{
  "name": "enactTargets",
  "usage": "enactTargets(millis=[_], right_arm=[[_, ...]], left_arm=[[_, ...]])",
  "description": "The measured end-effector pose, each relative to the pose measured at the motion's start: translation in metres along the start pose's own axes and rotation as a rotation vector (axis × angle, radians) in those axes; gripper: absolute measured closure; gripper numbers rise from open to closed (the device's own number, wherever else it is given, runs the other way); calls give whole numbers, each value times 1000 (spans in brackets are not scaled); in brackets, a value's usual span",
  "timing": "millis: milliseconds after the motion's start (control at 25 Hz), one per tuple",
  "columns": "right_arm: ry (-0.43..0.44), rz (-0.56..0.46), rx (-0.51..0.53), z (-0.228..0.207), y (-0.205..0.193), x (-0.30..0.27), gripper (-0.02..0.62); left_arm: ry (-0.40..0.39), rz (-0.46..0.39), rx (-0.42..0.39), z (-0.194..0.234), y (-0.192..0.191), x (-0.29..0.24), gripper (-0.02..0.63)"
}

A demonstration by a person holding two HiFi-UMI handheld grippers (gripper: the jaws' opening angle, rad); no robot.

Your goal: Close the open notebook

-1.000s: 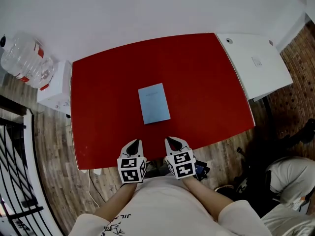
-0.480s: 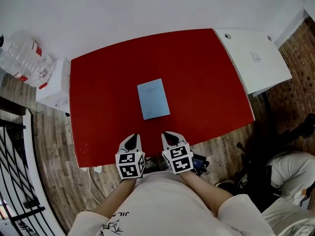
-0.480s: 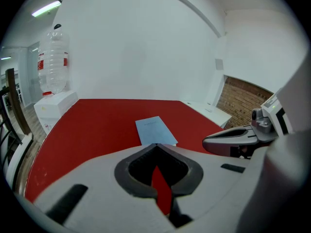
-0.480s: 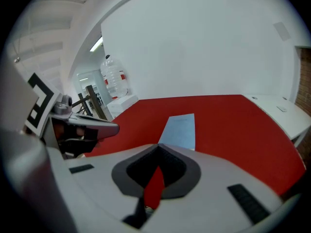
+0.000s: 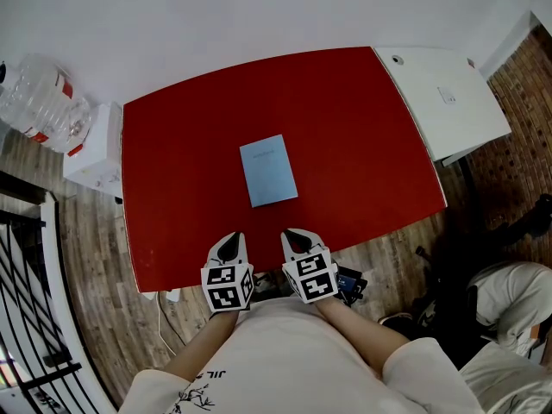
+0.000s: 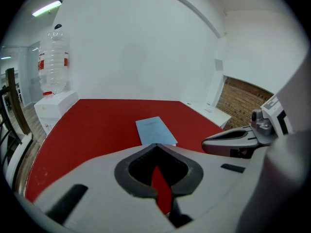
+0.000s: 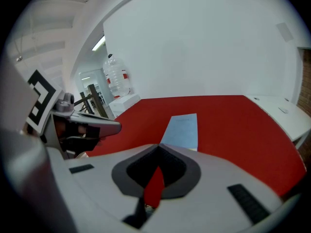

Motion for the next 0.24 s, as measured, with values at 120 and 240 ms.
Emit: enactTargets(millis=[120, 240], right_arm=[[11, -4, 1, 4, 0, 0, 592], [17, -1, 3, 6, -2, 2, 592]], left_arm=[[0, -1, -6, 1, 0, 2, 600], [2, -3, -16, -1, -1, 4, 600]])
Point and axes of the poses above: the fingertips, and each gripper's own axes: x backward along the fingers, z to its left, y out of its top, the point moved 1 cm from there along x, backward along the fingers, and after that the axes turned 6 degrees about -z, right-handed, at the moved point
